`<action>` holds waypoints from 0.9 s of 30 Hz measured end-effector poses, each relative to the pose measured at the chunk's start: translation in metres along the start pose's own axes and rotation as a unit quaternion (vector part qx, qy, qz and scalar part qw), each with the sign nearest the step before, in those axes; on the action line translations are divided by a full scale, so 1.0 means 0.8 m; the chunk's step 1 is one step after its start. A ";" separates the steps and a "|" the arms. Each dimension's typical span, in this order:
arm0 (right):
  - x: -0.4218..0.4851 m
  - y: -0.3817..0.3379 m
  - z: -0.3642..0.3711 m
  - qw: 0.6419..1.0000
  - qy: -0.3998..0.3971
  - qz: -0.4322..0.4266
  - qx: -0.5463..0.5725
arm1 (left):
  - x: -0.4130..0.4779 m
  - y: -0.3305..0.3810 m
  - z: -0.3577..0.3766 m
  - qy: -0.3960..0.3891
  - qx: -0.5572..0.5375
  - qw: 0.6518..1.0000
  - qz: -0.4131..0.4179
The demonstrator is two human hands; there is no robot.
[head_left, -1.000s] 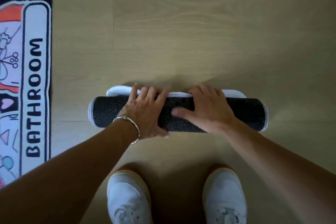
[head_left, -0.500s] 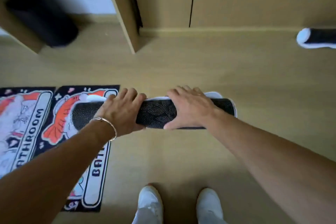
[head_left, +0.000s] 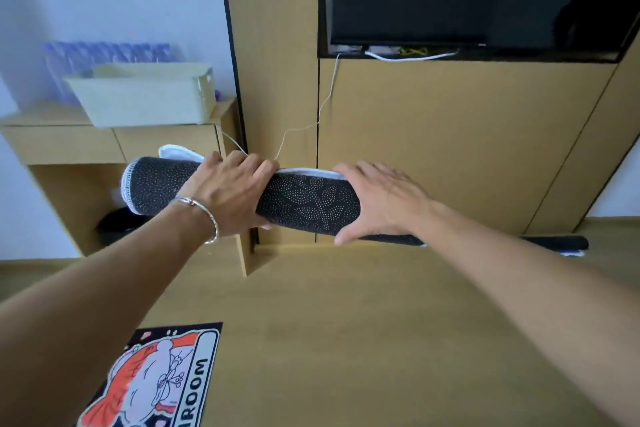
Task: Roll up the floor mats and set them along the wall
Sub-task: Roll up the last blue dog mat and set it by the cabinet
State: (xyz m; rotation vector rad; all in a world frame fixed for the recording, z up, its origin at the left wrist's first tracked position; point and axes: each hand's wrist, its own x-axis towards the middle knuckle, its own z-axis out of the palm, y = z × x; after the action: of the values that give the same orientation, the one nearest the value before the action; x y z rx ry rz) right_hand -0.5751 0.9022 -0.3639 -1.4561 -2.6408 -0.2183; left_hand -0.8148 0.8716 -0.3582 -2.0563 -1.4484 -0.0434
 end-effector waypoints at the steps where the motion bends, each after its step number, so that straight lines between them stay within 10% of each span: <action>1: -0.011 -0.007 -0.017 1.000 0.009 0.000 -0.005 | -0.010 -0.004 -0.021 0.008 0.010 1.000 -0.004; 27: -0.171 -0.065 -0.238 0.969 0.201 0.007 -0.142 | -0.100 -0.008 -0.283 0.146 0.043 0.988 -0.039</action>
State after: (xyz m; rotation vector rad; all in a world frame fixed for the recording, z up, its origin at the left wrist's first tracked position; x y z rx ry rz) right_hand -0.5402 0.7267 -0.2040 -1.3264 -2.3361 -0.8250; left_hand -0.7814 0.6931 -0.2012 -1.8359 -1.3222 -0.2972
